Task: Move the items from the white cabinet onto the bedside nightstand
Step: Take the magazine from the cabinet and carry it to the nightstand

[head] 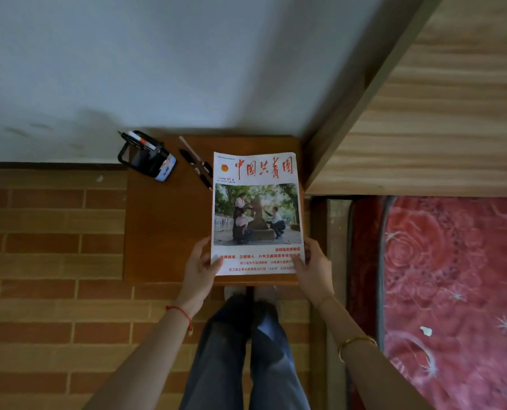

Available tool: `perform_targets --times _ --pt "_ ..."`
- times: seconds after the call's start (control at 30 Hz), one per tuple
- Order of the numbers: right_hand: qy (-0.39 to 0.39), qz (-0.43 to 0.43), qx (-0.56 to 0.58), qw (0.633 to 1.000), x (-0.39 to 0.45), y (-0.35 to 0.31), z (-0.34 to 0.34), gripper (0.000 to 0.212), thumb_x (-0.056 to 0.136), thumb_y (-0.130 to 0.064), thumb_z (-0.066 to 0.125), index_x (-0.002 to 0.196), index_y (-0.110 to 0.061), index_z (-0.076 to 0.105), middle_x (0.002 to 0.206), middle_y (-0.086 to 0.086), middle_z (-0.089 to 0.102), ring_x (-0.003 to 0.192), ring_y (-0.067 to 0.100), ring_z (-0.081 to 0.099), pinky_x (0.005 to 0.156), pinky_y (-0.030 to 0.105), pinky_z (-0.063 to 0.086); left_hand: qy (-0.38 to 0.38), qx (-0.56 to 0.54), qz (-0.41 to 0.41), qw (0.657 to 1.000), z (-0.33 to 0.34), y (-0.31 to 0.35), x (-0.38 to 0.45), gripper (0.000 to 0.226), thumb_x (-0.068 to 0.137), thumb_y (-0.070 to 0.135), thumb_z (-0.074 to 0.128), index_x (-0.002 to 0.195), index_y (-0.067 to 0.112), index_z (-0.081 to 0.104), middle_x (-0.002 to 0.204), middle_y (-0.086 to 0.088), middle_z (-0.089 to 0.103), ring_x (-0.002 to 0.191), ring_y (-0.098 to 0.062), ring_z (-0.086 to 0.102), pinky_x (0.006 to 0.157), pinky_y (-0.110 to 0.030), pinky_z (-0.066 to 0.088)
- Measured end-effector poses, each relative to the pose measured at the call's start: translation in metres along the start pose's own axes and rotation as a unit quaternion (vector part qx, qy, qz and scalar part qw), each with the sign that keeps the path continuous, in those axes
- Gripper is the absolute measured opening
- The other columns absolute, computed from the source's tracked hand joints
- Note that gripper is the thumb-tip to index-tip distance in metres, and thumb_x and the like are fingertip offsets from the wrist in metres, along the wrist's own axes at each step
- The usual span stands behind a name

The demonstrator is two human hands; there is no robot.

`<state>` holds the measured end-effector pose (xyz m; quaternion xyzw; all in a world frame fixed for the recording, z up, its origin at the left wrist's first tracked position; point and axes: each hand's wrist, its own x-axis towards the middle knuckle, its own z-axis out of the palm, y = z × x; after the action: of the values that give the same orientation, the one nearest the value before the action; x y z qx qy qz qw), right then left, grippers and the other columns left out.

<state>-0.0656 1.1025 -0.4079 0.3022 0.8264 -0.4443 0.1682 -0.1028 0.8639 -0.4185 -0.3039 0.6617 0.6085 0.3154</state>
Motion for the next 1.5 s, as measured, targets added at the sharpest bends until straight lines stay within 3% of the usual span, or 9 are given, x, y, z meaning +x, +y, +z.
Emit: perform_targets --times 0.13,0.27,0.43,0.57,0.8,1.03,1.13,1.27,1.5 --pt "0.014 -0.009 -0.014 1.000 0.002 0.015 0.016 0.031 0.091 -0.007 0.058 0.120 -0.012 0.052 0.109 0.004 0.065 0.093 0.014 0.065 0.066 0.002 0.045 0.035 0.126 0.070 0.989 0.004 -0.018 0.009 0.055 0.090 0.006 0.065 0.140 0.018 0.047 0.115 -0.002 0.069 0.102 -0.015 0.068 0.079 -0.029 0.061" --pt "0.036 -0.022 -0.055 0.998 0.001 0.022 0.023 0.030 0.091 -0.005 0.055 0.121 -0.006 0.051 0.116 0.011 0.061 0.099 0.026 0.063 0.077 0.025 0.050 0.058 0.212 0.133 0.966 0.003 -0.027 0.008 0.051 0.089 0.000 0.065 0.137 0.009 0.053 0.116 -0.008 0.070 0.101 -0.019 0.069 0.082 -0.011 0.054" --pt "0.041 -0.026 -0.087 0.995 0.002 0.029 0.027 0.030 0.092 -0.008 0.056 0.121 -0.007 0.050 0.120 0.009 0.057 0.100 0.023 0.061 0.074 0.021 0.044 0.071 0.282 0.170 0.941 0.003 -0.032 0.010 0.052 0.088 -0.002 0.067 0.138 0.005 0.052 0.122 -0.014 0.067 0.104 -0.022 0.067 0.079 -0.001 0.045" --pt "0.042 -0.027 -0.112 0.992 0.004 0.032 0.030 0.032 0.092 -0.011 0.058 0.122 -0.006 0.049 0.120 0.010 0.055 0.099 0.022 0.059 0.070 0.019 0.041 0.070 0.340 0.192 0.918 -0.003 -0.038 0.017 0.056 0.087 -0.001 0.068 0.139 0.010 0.052 0.118 -0.012 0.067 0.100 -0.019 0.067 0.084 -0.017 0.052" --pt "0.047 -0.035 -0.150 0.987 0.007 0.038 0.034 0.037 0.089 -0.012 0.062 0.123 -0.005 0.048 0.120 0.012 0.053 0.106 0.027 0.055 0.080 0.031 0.049 0.077 0.395 0.208 0.892 -0.002 -0.043 0.021 0.053 0.090 0.005 0.065 0.141 0.010 0.051 0.118 -0.009 0.063 0.099 -0.017 0.065 0.086 -0.027 0.058" --pt "0.070 -0.053 -0.201 0.976 0.006 0.021 0.022 0.036 0.085 -0.013 0.066 0.117 -0.003 0.052 0.112 0.015 0.057 0.101 0.031 0.054 0.085 0.040 0.048 0.086 0.424 0.204 0.878 -0.001 -0.027 0.006 0.050 0.091 0.015 0.065 0.139 0.013 0.051 0.129 -0.007 0.057 0.111 -0.021 0.062 0.091 -0.030 0.056" --pt "0.092 -0.103 -0.204 0.969 -0.001 0.000 0.004 0.030 0.085 -0.013 0.064 0.112 -0.004 0.056 0.104 0.014 0.060 0.094 0.032 0.054 0.082 0.044 0.049 0.091 0.431 0.224 0.870 -0.005 -0.005 -0.012 0.044 0.094 0.024 0.062 0.136 0.014 0.054 0.129 -0.005 0.059 0.117 -0.021 0.059 0.091 -0.021 0.049" --pt "0.107 -0.180 -0.188 0.959 -0.027 -0.037 -0.030 0.032 0.085 -0.013 0.065 0.115 -0.007 0.058 0.105 0.012 0.063 0.095 0.031 0.055 0.082 0.046 0.050 0.110 0.423 0.279 0.855 -0.013 0.042 -0.058 0.039 0.096 0.026 0.060 0.134 0.015 0.056 0.132 -0.003 0.059 0.124 -0.018 0.054 0.094 -0.016 0.037" --pt "0.137 -0.289 -0.183 0.930 -0.111 -0.107 -0.100 0.033 0.084 -0.009 0.067 0.116 -0.006 0.060 0.107 0.012 0.064 0.100 0.031 0.057 0.086 0.045 0.050 0.109 0.426 0.429 0.789 -0.044 0.112 -0.163 0.037 0.090 0.014 0.068 0.126 0.010 0.062 0.122 -0.007 0.065 0.114 -0.019 0.061 0.096 -0.039 0.054"
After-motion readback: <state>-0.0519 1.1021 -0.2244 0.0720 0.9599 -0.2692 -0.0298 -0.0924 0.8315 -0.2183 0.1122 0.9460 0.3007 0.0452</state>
